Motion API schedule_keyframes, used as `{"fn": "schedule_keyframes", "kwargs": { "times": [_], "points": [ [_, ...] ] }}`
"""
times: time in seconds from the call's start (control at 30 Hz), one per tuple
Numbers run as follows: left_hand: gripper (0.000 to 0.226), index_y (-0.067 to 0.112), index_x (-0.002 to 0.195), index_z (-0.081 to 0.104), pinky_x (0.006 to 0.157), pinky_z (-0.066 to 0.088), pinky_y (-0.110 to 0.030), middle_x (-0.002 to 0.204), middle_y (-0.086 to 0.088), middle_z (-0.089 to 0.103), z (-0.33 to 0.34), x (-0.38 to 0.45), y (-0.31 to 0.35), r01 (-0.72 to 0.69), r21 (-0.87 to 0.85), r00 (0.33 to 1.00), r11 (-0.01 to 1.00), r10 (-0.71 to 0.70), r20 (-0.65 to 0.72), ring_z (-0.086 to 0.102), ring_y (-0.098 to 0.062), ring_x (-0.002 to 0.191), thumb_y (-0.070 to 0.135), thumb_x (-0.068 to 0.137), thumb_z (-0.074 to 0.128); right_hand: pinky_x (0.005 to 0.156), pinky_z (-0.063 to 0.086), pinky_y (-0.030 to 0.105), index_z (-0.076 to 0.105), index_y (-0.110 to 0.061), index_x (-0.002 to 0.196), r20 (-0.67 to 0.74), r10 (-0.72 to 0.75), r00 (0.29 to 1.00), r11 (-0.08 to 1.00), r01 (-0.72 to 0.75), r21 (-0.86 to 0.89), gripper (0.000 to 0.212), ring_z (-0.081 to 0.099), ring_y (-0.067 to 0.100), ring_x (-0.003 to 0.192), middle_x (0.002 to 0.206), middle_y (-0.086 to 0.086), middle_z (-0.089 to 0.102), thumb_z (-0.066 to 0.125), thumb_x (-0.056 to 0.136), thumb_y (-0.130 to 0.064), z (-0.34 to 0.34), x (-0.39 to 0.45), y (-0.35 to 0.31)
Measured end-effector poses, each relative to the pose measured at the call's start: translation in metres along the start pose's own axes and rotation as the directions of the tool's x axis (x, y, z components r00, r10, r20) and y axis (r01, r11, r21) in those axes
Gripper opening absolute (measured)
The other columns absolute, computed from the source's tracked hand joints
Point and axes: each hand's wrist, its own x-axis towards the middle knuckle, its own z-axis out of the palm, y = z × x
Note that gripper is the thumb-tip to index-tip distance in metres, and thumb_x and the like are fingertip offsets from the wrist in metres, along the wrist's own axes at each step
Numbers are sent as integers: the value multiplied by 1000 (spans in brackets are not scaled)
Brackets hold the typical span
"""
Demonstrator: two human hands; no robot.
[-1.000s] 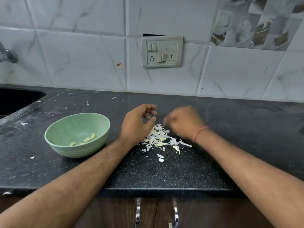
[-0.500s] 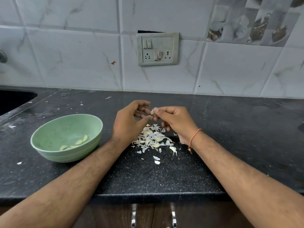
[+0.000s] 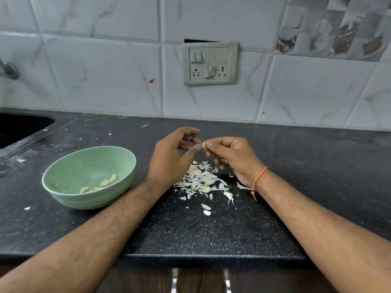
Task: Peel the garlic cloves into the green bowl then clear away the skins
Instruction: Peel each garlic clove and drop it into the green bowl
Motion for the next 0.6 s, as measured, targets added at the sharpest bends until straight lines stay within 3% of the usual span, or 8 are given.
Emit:
{"fn": "schedule_keyframes", "kwargs": {
  "times": [0.17, 0.5, 0.6],
  "points": [
    [34, 25, 127, 71, 83, 54, -18, 100, 17, 77, 0, 0, -1, -12, 32, 999, 999, 11, 33, 70, -8, 89, 15, 95, 79, 50, 41, 23, 80, 0, 107, 32, 9, 999, 999, -8, -38, 21, 54, 15, 60, 85, 12, 76, 72, 101, -18, -2, 1, 1],
    [40, 30, 129, 69, 84, 62, -35, 106, 19, 76, -2, 0, 1, -2, 31, 999, 1000, 1, 40, 71, -11, 89, 19, 93, 82, 50, 41, 23, 81, -1, 106, 60, 66, 996, 997, -68, 41, 25, 57, 15, 63, 91, 12, 76, 75, 98, -24, 0, 0, -6],
    [36, 29, 127, 70, 81, 59, -26, 105, 17, 76, -1, 0, 2, -23, 25, 999, 999, 22, 31, 71, -9, 90, 17, 95, 80, 47, 43, 23, 82, -5, 106, 93, 124, 988, 990, -130, 52, 25, 61, 16, 61, 91, 14, 77, 78, 94, -26, 0, -2, -8]
  ]
}}
